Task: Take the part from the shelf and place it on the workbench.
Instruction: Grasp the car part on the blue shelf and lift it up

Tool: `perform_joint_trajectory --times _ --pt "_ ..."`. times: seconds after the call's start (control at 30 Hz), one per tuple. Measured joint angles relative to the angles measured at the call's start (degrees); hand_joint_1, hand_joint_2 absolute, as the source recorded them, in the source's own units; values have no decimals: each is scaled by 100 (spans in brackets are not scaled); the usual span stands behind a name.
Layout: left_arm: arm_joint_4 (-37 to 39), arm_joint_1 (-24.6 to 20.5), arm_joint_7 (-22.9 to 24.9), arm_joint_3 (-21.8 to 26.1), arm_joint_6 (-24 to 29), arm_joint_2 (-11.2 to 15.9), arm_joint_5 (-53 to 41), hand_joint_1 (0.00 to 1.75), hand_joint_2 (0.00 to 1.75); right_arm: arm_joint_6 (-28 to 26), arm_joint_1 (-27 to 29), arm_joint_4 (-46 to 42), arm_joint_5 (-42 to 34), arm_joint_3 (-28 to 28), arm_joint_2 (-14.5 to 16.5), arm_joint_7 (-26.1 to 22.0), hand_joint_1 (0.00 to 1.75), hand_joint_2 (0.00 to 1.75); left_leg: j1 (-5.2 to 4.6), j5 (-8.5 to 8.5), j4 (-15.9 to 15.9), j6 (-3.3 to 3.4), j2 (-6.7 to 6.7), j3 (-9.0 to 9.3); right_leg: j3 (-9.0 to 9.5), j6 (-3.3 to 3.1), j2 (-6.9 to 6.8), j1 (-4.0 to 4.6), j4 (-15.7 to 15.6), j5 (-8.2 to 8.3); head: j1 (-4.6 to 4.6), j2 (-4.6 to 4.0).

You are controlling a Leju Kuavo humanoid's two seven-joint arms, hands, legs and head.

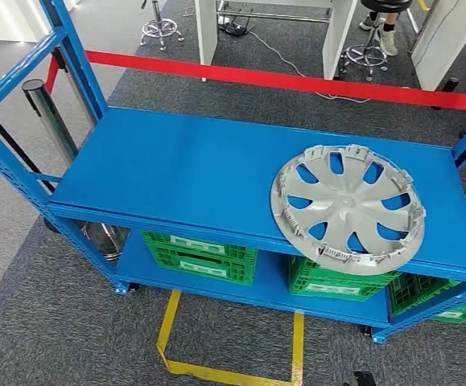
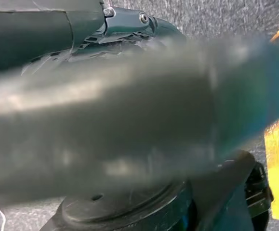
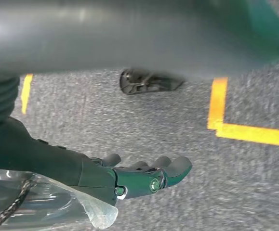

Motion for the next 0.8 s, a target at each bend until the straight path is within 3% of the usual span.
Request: perform_joint_trajectory --times 0.43,0.57,0.73,0.8 --pt "213 -274 -188 43 225 -66 -402 0 0 615 -715 339 1995 -711 497 -1021 0 0 1 1 0 -1 0 2 1 2 0 1 0 2 1 0" --pt "250 -343 -188 41 274 -90 -543 0 0 955 -751 139 2118 -372 621 -1199 0 0 1 1 0 -1 -1 3 6 2 -3 1 0 1 0 0" --pt "284 -392 -181 40 295 -107 -657 0 0 1177 -660 -290 1696 296 628 -1140 0 0 1 1 0 0 -1 2 11 3 1 1 -11 2 1 0" --pt "296 -410 -179 40 305 -109 -694 0 0 1221 -630 -481 1482 584 617 -1092 0 87 1 0 0 0 0 2 12 6 4 1 -15 4 1 0"
